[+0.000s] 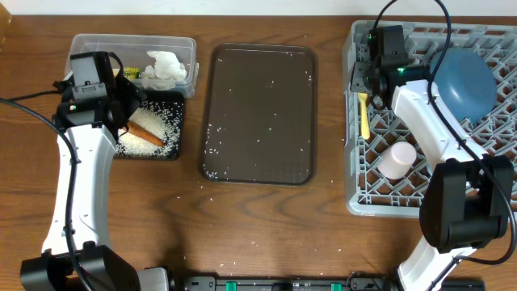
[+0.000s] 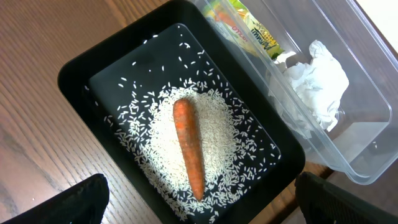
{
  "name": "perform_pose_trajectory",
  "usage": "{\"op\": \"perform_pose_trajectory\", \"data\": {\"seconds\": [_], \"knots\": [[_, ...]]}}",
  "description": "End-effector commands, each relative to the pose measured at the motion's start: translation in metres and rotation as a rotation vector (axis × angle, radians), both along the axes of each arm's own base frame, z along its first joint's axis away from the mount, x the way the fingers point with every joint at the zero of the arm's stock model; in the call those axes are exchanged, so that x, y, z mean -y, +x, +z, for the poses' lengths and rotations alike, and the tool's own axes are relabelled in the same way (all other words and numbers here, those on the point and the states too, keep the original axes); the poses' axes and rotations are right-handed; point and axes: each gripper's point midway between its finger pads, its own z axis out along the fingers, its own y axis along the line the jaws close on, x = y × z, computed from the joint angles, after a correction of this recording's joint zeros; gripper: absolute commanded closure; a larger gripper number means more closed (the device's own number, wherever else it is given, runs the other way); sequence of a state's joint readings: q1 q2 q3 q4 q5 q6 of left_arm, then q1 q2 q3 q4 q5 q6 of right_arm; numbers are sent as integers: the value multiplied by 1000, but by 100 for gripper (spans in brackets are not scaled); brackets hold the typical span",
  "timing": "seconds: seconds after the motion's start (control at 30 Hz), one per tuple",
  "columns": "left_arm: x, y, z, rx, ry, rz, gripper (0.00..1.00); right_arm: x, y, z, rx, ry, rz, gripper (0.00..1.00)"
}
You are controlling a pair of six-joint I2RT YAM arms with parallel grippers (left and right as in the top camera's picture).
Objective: Sort waste into correct bins and load items into the dishwasher rack
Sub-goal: 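Carry the spoon right and insert it upright into the rack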
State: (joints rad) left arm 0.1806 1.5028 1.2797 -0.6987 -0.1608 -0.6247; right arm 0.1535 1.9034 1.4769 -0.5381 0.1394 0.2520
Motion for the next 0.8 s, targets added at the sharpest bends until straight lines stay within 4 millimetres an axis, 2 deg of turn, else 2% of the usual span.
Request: {"op": "perform_pose_trajectory", "data": {"seconds": [0.0, 0.07, 0.13, 0.23, 0.27, 0.33, 0.37, 0.4, 0.53, 0.63, 0.77], "knots": [[-3, 3, 8, 16, 11, 2, 2, -1, 1, 3, 9, 14, 0, 55], [-3, 3, 8, 16, 11, 2, 2, -7, 1, 13, 22, 44, 19, 53], [-3, 3, 8, 16, 11, 2, 2, -13, -2, 34, 44, 77, 41, 50], [-3, 3, 8, 16, 11, 2, 2, -21, -12, 77, 92, 124, 84, 43], [-3, 3, 8, 16, 11, 2, 2, -24, -20, 99, 115, 137, 110, 39], [-3, 3, 8, 16, 11, 2, 2, -23, -37, 132, 145, 139, 131, 25], [-3, 3, 8, 16, 11, 2, 2, -21, -51, 151, 158, 140, 131, 16], [-3, 3, 8, 16, 11, 2, 2, -19, -64, 168, 175, 142, 132, 1], [-3, 3, 8, 16, 11, 2, 2, -12, -109, 233, 317, 154, 141, 1], [-3, 3, 8, 16, 11, 2, 2, -8, -137, 272, 426, 162, 147, 1], [-3, 3, 8, 16, 11, 2, 2, 8, -178, 297, 491, 78, 150, 1]]}}
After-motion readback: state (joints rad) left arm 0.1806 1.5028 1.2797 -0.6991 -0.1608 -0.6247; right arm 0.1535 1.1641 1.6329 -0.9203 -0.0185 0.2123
